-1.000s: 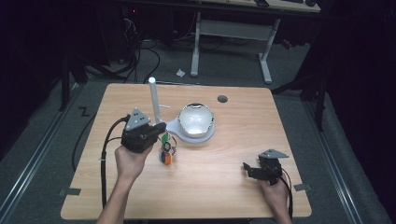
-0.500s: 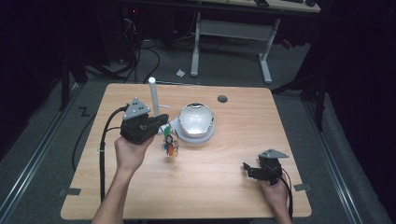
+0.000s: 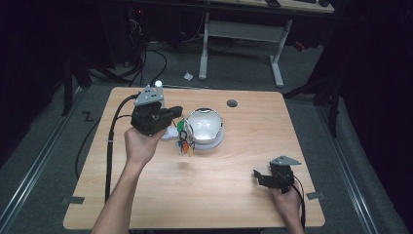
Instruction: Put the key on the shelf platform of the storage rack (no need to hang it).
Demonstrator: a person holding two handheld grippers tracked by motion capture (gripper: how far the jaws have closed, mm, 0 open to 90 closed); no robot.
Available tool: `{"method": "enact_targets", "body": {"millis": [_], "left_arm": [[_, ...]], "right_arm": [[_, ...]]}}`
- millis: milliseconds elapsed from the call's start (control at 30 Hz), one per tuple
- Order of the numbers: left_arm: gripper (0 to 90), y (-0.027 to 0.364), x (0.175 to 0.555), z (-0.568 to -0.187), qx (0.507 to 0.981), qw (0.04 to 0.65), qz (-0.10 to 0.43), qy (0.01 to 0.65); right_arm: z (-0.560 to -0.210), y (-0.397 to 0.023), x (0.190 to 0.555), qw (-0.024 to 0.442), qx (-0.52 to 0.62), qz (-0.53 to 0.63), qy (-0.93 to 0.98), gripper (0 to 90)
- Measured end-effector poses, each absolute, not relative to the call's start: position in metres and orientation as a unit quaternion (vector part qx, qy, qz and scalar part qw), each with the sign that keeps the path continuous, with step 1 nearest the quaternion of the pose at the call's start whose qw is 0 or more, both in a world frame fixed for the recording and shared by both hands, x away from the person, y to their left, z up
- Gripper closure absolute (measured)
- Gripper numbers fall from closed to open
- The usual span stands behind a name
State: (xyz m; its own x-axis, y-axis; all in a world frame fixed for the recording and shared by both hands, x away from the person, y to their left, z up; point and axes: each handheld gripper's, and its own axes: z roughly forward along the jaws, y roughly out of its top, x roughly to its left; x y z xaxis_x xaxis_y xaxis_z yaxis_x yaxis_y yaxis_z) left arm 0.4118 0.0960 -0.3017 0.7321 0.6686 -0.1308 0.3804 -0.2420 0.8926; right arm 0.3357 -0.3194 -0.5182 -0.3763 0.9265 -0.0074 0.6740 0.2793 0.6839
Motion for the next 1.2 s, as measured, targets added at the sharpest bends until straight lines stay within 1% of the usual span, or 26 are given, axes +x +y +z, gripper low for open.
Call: {"method": "enact_targets", "body": {"millis": [367, 467, 600, 933, 1200], "left_arm": [[88.3, 0.081, 0.434, -0.285, 0.77, 0.529, 0.123, 0.335], [88.3, 0.074, 0.441, -0.281, 0.774, 0.522, 0.13, 0.332], [88.3, 0.064, 0.45, -0.28, 0.777, 0.519, 0.125, 0.332], [88.3, 0.047, 0.469, -0.284, 0.777, 0.518, 0.121, 0.337], [88.2, 0.037, 0.481, -0.296, 0.781, 0.509, 0.115, 0.344]], "right_arm": [[-0.518, -0.319, 0.336, 0.208, 0.518, 0.303, 0.772, 22.8], [-0.518, -0.319, 0.336, 0.208, 0.518, 0.303, 0.773, 22.8], [-0.518, -0.319, 0.336, 0.208, 0.518, 0.303, 0.772, 22.8], [-0.518, -0.319, 0.336, 0.208, 0.518, 0.303, 0.772, 22.8], [-0.518, -0.319, 0.336, 0.208, 0.518, 0.303, 0.772, 22.8]]}}
